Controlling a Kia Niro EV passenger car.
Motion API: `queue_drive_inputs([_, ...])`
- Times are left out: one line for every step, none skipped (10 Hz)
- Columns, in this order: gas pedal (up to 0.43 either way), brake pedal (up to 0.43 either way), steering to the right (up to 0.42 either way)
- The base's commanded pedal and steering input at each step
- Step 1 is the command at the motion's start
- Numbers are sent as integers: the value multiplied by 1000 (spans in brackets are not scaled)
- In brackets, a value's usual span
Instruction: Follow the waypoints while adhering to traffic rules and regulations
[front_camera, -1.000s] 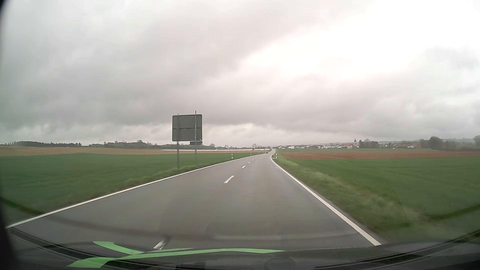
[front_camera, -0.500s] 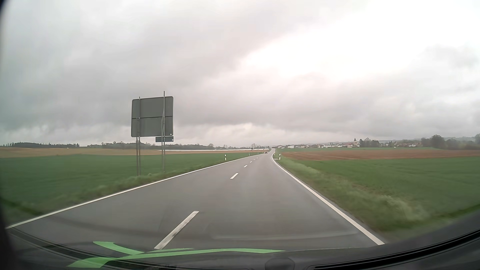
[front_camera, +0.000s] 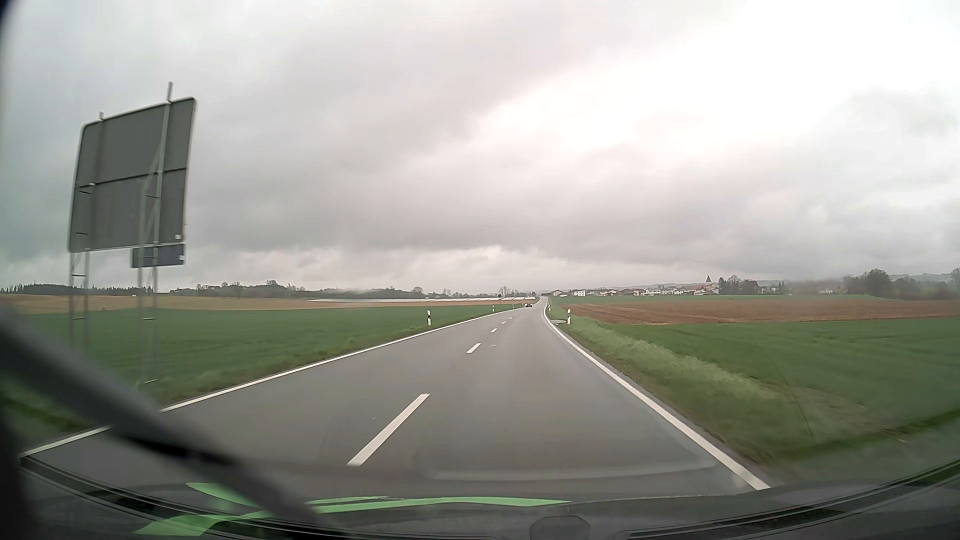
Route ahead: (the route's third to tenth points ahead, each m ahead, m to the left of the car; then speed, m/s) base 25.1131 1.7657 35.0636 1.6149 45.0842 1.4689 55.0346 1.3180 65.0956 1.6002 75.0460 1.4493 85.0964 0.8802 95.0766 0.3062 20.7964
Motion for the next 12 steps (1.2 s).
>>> queue_drive_inputs([138, 0, 3])
queue_drive_inputs([118, 0, 2])
queue_drive_inputs([110, 0, 3])
queue_drive_inputs([110, 0, 3])
queue_drive_inputs([118, 0, 3])
queue_drive_inputs([130, 0, 3])
queue_drive_inputs([130, 0, 3])
queue_drive_inputs([130, 0, 3])
queue_drive_inputs([130, 0, 3])
queue_drive_inputs([130, 0, 3])
queue_drive_inputs([130, 0, 3])
queue_drive_inputs([118, 0, 3])
